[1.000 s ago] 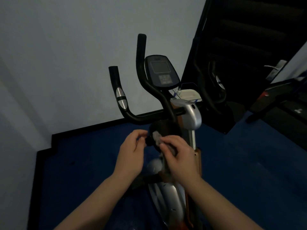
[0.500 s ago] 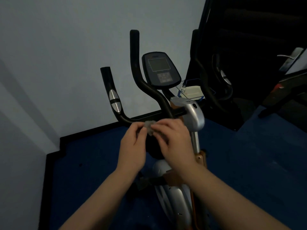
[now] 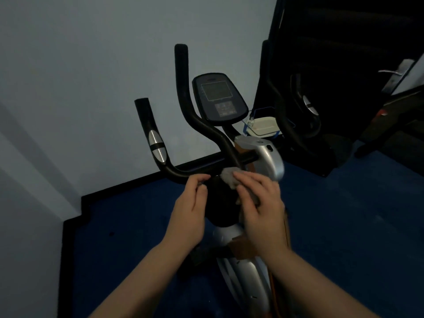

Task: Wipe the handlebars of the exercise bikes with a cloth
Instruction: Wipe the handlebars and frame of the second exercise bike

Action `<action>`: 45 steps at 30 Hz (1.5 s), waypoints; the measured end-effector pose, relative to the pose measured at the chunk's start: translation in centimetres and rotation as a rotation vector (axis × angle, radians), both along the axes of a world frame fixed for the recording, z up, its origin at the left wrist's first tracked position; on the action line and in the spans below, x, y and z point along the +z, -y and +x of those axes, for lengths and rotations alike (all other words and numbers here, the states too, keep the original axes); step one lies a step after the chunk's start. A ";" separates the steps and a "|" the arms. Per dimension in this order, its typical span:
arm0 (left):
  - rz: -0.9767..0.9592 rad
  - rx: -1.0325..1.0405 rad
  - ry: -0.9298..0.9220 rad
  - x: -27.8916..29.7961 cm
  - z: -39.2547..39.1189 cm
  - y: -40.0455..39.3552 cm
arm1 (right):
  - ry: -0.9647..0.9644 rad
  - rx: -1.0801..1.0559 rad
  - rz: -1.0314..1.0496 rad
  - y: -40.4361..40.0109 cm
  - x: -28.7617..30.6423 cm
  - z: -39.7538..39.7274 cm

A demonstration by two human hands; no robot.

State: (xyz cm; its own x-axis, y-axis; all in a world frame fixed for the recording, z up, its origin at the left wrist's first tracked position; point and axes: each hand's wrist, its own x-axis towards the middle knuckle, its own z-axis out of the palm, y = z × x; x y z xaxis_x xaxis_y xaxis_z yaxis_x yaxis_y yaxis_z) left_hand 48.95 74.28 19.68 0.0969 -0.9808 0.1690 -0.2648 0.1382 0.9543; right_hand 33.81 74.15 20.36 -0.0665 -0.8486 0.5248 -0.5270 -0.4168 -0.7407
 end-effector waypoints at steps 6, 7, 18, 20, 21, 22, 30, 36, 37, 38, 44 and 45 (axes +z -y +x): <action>0.002 -0.031 -0.010 -0.4 0.1 0.2 | 0.617 -0.114 0.219 -0.8 -0.3 0.1; 0.005 -0.040 -0.010 -0.4 0.2 0.2 | 0.657 -0.148 0.215 -0.7 0.1 0.6; 0.051 -0.157 -0.009 -0.2 1.1 0.5 | 0.888 -0.484 0.350 -4.4 -2.3 5.2; 0.054 -0.167 -0.016 -0.2 1.2 0.3 | 0.804 -0.413 0.405 -5.7 -2.6 6.0; 0.054 -0.167 -0.023 -0.2 1.2 0.3 | 0.733 -0.355 0.457 -6.8 -2.8 6.3; 0.055 -0.168 -0.029 -0.2 1.2 0.3 | 0.664 -0.324 0.477 -7.6 -2.6 6.4; 0.012 -0.135 -0.075 -0.1 0.9 0.0 | 0.086 -0.222 0.043 -2.8 1.6 5.5; 0.045 0.000 -0.155 -0.8 0.7 -0.5 | -0.150 0.051 0.160 -2.6 1.2 3.7; 0.060 0.013 -0.149 -0.9 0.7 -0.5 | -0.184 0.092 0.168 -2.3 1.7 2.6; 0.066 0.028 -0.146 -0.9 0.7 -0.4 | -0.240 0.085 0.134 -1.6 2.2 1.8; 0.064 0.057 -0.139 0.7 -0.7 0.3 | -0.481 0.123 0.022 -1.2 2.0 2.2; 0.061 0.056 -0.097 0.9 -0.8 0.6 | -0.444 0.178 0.060 -1.5 1.8 1.3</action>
